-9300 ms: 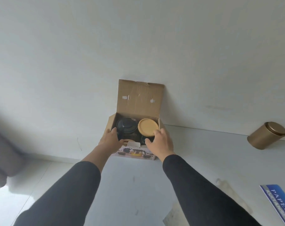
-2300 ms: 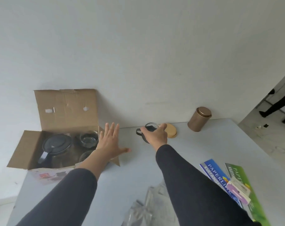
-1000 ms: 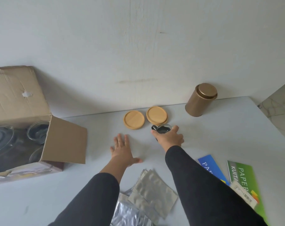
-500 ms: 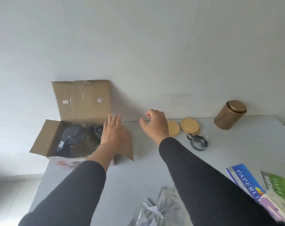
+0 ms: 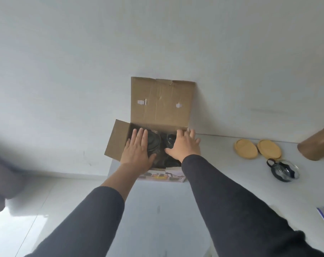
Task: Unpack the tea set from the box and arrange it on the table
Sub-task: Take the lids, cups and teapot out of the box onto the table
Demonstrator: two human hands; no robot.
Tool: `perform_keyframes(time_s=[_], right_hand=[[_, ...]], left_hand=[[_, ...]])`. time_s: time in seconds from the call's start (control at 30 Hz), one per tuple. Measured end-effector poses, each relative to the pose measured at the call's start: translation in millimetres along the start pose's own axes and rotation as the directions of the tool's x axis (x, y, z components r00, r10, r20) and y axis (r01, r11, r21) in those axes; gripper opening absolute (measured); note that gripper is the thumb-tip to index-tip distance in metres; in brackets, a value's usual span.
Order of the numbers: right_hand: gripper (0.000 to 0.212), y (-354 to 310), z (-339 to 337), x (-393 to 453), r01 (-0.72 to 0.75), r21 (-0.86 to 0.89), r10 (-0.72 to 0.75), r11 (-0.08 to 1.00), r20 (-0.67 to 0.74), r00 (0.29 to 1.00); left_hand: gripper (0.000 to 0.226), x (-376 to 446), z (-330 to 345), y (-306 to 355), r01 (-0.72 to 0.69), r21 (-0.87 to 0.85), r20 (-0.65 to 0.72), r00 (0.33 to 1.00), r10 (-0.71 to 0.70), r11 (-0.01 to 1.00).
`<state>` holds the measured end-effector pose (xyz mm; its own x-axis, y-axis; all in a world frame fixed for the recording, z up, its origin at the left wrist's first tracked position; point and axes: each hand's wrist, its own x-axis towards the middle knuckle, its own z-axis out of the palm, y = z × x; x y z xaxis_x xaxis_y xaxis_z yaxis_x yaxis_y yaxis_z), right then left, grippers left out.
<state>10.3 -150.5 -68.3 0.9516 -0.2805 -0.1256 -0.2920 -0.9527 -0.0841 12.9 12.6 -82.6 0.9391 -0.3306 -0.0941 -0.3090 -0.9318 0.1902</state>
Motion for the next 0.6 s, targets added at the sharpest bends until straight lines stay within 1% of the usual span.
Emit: perform_keyframes(time_s=[0.07,0.17,0.27,0.33,0.4,0.47,0.53,0.6], right_hand=[[0.076,-5,3,5,-0.021,-0.007,0.021,1.0,-0.018,1.0],[0.075,-10,5,8,-0.041,0.0,0.041,0.999,-0.087,0.995],[0.075,-10,3,5,-0.021,0.059,0.031,0.998,-0.171,0.985],[0.078,-8,-2,0,0.025,0.199,0.024,0.98,-0.238,0.971],[0.081,-3,-11,-6,0.095,0.382,0.032,0.919,-0.312,0.949],[0.08,6,-20,-14,0.169,0.496,0.045,0.852,-0.391,0.919],[0.078,22,-26,-24,0.251,0.557,0.058,0.792,-0.477,0.877],[0.078,43,-26,-36,0.306,0.594,0.091,0.744,-0.544,0.834]], left_hand=[[0.081,0,2,-1,-0.002,0.0,-0.016,1.0,0.002,1.0],[0.08,0,4,-1,-0.004,-0.007,-0.026,1.0,0.004,1.0],[0.081,-1,5,-1,-0.015,-0.01,-0.03,0.999,0.015,1.0],[0.082,-2,5,-2,-0.014,-0.016,-0.021,1.0,0.014,1.0],[0.082,-1,3,-3,-0.011,-0.05,-0.006,1.0,0.011,0.999],[0.081,-1,0,0,0.001,-0.101,-0.021,1.0,-0.004,0.995],[0.082,-1,-4,10,0.006,-0.152,-0.102,0.995,-0.022,0.988],[0.08,0,-6,29,-0.034,-0.186,-0.197,0.98,-0.003,0.982]])
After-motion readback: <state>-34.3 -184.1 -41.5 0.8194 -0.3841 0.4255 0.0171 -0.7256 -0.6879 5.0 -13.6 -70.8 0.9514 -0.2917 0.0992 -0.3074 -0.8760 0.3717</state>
